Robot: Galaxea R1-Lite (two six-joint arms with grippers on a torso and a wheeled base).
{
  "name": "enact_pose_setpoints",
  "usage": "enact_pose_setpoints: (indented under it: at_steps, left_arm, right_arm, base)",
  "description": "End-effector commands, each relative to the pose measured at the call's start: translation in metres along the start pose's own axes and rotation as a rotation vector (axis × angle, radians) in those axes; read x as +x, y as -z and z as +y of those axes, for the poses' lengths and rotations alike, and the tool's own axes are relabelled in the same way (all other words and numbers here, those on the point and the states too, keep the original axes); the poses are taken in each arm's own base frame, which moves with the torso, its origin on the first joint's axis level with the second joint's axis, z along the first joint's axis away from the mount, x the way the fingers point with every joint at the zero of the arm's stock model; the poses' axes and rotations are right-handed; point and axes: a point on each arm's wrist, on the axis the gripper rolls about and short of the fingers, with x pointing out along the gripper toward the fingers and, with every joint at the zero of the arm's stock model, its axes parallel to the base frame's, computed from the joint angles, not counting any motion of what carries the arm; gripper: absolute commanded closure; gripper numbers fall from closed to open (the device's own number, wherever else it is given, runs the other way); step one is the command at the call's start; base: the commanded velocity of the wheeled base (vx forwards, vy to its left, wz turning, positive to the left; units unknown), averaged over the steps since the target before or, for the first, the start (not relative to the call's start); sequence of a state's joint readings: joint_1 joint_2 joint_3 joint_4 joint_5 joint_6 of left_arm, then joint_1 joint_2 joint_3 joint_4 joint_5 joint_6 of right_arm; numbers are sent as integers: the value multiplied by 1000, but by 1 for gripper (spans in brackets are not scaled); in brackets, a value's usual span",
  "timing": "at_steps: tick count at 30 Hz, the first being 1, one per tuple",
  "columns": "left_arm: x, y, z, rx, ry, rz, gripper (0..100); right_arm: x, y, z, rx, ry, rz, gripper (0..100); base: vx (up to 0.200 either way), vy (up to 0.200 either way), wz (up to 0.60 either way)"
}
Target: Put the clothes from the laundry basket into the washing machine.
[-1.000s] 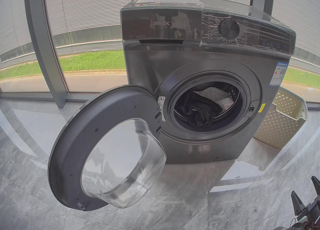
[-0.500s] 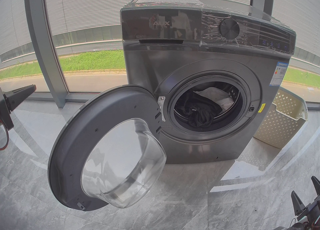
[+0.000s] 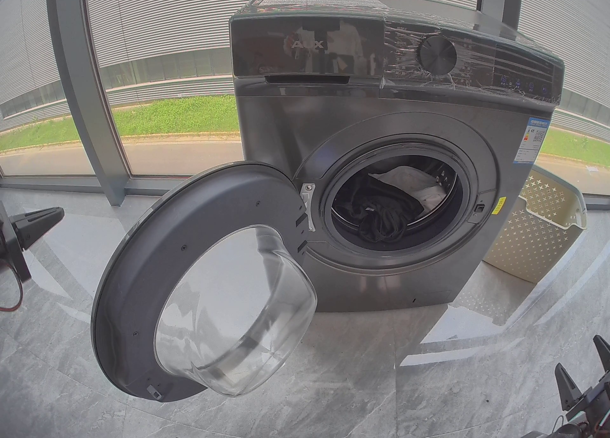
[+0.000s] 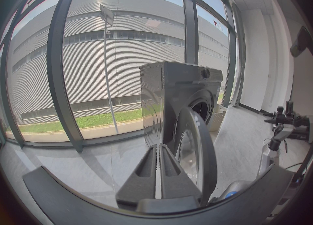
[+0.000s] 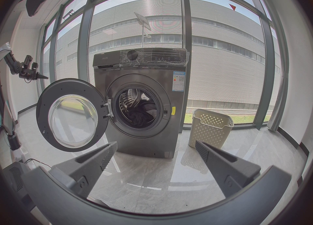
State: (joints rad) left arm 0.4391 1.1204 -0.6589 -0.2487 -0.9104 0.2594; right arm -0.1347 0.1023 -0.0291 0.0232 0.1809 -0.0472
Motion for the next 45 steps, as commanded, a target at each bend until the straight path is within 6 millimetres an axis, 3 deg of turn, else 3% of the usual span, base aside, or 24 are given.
enact_pose_setpoints:
  at_steps: [1,4,18,27,45]
  left_arm:
    - [3,30,5,-41,-10,74,100]
    - [3,45,-1,-78,8,103,100]
    - [15,81,-1,-66,79,199,100]
    - [29,87,-19,-63,209,223,100]
    - [41,67,-59,58,433,160,100]
  right_arm:
    - [0,0,0,-2,0,0,0]
    - [0,0,0,0,0,0,0]
    - [0,0,0,0,2,0,0]
    - [1,0,0,6,9,-16,0]
    - [1,0,0,8,10,-16,0]
  base:
    - [0,0,0]
    - [0,0,0]
    - [0,0,0]
    - [0,0,0]
    - [0,0,0]
